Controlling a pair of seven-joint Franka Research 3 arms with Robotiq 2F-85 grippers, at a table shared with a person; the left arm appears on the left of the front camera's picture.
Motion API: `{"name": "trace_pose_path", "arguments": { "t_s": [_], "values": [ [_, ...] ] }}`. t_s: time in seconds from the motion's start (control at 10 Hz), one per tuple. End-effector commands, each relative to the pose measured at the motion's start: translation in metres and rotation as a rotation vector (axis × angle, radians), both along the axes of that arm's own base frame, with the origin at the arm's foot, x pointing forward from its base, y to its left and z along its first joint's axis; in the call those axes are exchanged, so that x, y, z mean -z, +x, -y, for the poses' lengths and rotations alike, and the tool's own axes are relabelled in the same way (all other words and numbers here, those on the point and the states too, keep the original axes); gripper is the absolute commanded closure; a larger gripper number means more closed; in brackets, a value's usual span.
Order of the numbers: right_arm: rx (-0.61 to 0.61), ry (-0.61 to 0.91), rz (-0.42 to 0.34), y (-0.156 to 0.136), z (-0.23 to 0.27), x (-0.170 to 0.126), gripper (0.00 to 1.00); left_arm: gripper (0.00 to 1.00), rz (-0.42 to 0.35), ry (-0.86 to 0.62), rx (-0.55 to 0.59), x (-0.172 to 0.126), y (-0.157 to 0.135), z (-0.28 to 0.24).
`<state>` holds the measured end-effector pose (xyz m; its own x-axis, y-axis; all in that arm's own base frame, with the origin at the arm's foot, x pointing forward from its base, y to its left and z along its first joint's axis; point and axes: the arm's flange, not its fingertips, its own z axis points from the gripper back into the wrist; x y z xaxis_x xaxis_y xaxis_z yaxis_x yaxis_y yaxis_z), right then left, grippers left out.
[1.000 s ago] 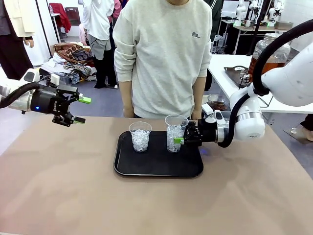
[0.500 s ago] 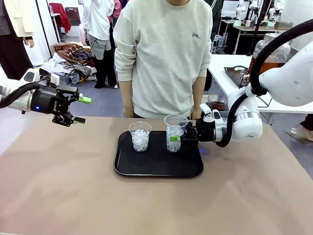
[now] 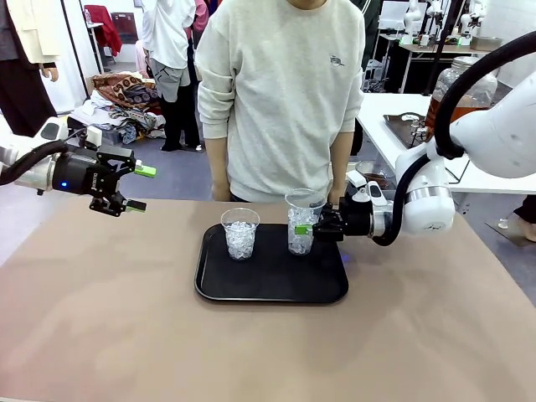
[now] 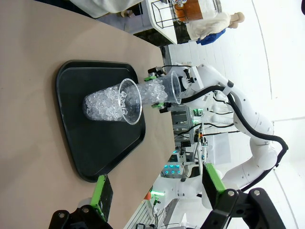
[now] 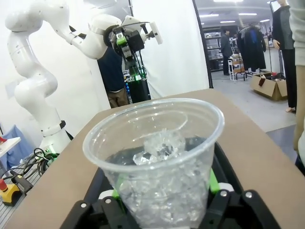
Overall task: Pour the drink into the iced cup.
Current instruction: Pick up the iced cup indicated by the human and present it to them, then open the gripper to release the iced cup you were holding.
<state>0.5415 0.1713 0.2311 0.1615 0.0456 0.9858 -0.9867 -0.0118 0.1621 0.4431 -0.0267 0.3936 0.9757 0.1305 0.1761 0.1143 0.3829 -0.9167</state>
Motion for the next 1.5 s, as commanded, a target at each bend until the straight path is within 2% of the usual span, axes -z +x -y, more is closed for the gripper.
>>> {"name": "trace_pose_path", "arguments": {
  "t_s": [0.0, 0.2, 0.5, 0.8, 0.9, 1.4],
  "values": [
    [-0.034, 0.010, 0.006, 0.012, 0.003, -0.032, 0.23, 0.00, 0.002, -0.001, -0.001, 0.000, 0.000, 0.000],
    [-0.077, 0.006, 0.000, 0.026, 0.005, -0.058, 0.23, 0.00, 0.002, -0.001, -0.001, 0.000, 0.000, 0.000],
    [-0.094, -0.020, 0.010, 0.041, 0.001, -0.082, 0.23, 0.00, 0.002, -0.001, -0.001, 0.000, 0.000, 0.000],
    [-0.091, -0.024, 0.013, 0.046, -0.003, -0.085, 0.23, 0.00, 0.002, -0.001, -0.001, 0.000, 0.000, 0.000],
    [-0.075, -0.028, 0.042, 0.039, 0.001, -0.080, 0.23, 0.00, 0.002, -0.001, -0.001, 0.000, 0.000, 0.000],
    [-0.075, -0.028, 0.042, 0.039, 0.001, -0.080, 0.23, 0.00, 0.002, -0.001, -0.001, 0.000, 0.000, 0.000]
  ]
}}
